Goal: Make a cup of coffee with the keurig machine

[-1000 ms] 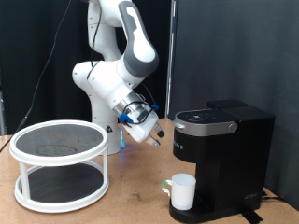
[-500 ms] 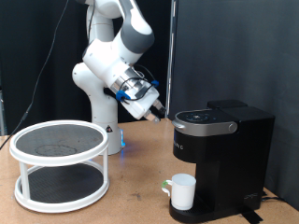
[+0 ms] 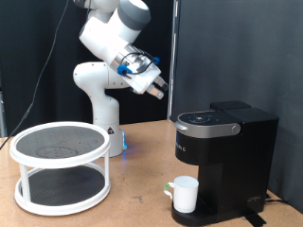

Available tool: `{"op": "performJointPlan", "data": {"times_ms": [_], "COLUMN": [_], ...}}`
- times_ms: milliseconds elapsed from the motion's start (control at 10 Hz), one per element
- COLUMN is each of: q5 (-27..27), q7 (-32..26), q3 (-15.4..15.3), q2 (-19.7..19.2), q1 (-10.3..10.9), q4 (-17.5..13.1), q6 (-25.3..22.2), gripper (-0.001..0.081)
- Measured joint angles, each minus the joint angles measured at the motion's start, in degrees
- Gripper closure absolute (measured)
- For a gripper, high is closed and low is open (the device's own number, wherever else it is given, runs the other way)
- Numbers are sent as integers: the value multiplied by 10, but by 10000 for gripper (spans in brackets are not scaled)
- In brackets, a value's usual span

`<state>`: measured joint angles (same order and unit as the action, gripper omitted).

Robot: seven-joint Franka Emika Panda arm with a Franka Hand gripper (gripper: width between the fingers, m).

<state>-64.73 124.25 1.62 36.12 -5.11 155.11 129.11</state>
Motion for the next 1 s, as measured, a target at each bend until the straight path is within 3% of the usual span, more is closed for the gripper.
{"op": "performJointPlan", "data": {"times_ms": [200, 600, 1000], "q5": [28, 13, 96], "q7": [49, 35, 40], "q3": [0, -3, -45], "q2": [32, 26, -24], "q1": [-7, -4, -4], "q4": [-5, -18, -93], "q6": [-25, -22, -19], "gripper": [0, 0, 0]}}
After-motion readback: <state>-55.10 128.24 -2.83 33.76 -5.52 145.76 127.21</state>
